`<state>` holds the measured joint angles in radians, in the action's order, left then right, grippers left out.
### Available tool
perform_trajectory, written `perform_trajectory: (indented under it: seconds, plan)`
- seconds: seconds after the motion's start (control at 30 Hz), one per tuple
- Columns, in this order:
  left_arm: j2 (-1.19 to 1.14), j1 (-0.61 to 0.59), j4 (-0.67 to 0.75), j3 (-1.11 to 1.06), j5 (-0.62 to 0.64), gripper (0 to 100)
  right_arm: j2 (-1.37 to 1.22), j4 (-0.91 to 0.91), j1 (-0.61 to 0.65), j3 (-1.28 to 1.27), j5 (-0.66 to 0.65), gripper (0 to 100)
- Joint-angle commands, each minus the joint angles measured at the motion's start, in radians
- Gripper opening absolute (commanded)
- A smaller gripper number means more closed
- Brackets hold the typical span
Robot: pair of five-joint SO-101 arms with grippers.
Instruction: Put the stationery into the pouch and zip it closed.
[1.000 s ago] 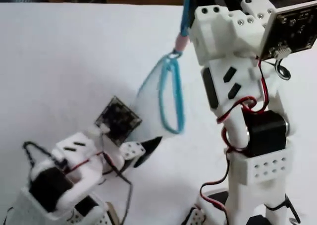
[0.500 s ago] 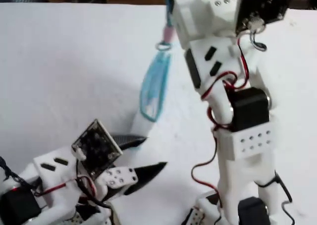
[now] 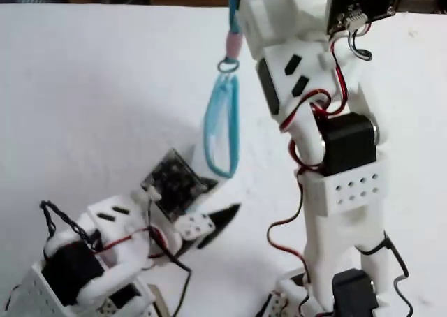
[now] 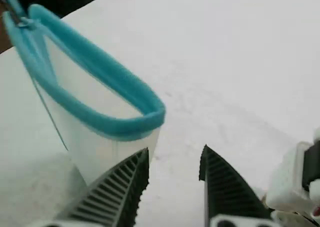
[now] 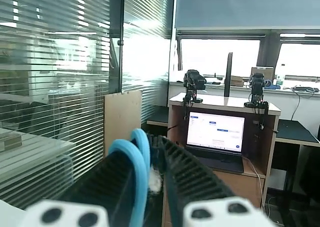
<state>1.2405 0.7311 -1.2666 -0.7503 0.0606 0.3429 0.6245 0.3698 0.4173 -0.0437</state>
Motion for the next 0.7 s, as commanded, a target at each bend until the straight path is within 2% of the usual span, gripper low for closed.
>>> perform_trajectory:
  seconds: [0.0,0.1,0.2,0.27,0.53,0.67]
  plan:
    - [0.004,-0.053,0.058,-0.015,0.008,18,0.002,-0.015,0.002,0.046,0.009,1.5]
    - [0.010,-0.016,0.018,0.044,0.021,18,0.001,-0.015,0.002,0.040,0.009,1.5]
    - [0.004,0.113,-0.103,0.195,0.087,20,0.001,-0.015,0.001,0.040,0.009,1.5]
    - [0.002,0.182,-0.129,0.218,0.098,22,0.001,-0.016,0.001,0.040,0.009,1.5]
    - [-0.070,0.131,0.080,-0.009,0.015,21,0.001,-0.015,0.007,0.040,0.009,1.5]
    - [-0.122,0.065,0.161,-0.032,-0.040,12,0.002,-0.015,0.002,0.040,0.009,1.5]
